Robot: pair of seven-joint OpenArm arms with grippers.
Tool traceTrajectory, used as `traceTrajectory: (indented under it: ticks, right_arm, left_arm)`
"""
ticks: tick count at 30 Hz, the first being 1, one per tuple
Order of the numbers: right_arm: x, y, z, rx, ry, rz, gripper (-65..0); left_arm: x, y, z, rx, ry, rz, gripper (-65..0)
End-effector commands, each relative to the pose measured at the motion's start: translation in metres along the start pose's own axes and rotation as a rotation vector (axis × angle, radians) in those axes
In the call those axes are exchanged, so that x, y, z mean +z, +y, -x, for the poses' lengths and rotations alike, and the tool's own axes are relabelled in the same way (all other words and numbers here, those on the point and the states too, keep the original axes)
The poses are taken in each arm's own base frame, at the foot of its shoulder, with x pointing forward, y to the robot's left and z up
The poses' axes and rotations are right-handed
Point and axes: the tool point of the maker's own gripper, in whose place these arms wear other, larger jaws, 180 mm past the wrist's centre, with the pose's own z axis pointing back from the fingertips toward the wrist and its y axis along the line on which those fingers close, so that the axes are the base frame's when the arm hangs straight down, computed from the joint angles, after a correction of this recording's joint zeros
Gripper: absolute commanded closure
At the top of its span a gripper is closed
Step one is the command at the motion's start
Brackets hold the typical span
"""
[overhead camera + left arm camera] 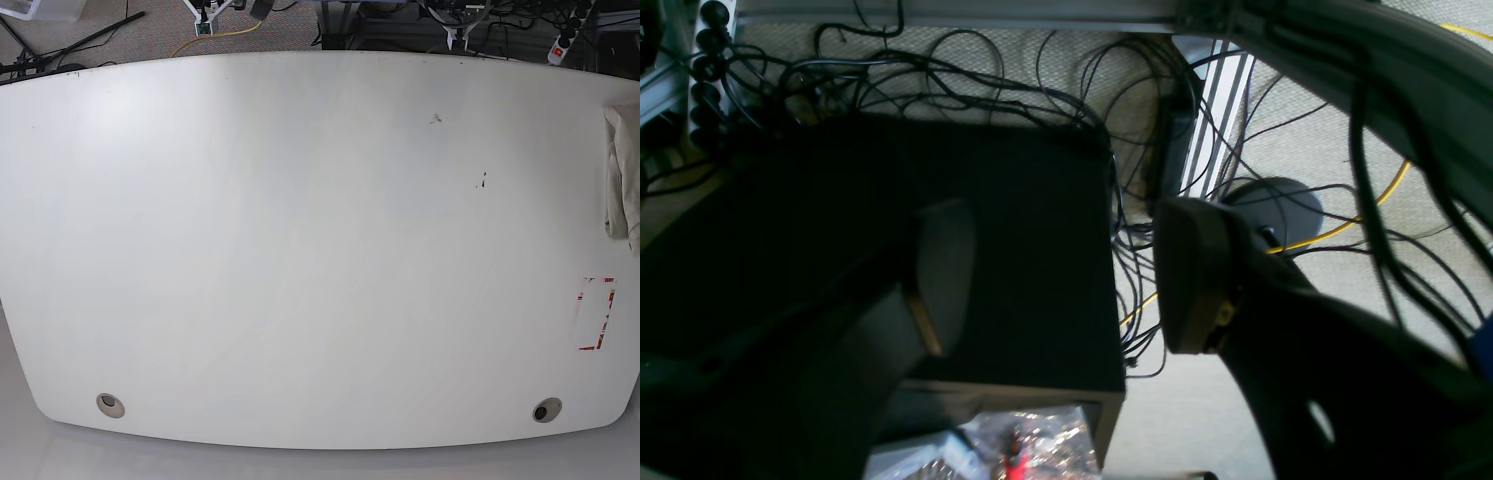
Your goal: Fold the T-shirt properly
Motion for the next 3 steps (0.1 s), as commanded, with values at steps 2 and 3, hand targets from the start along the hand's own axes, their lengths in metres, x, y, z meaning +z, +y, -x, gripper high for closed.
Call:
traceTrajectory:
  ticks: [2, 3]
  right_arm:
    - [0.0016, -0.0054, 0.0019, 0.004, 0.006, 0.007, -26.6]
    - [0.0014, -0.0053, 0.0032, 0.006, 0.017, 0.006, -26.6]
  left_arm:
    - [-0.0001, 0.0056, -0.0081, -0.008, -0.014, -0.011, -38.5]
    - [-0.0002, 0.0055, -0.0101, -0.007, -0.017, -0.011, -38.5]
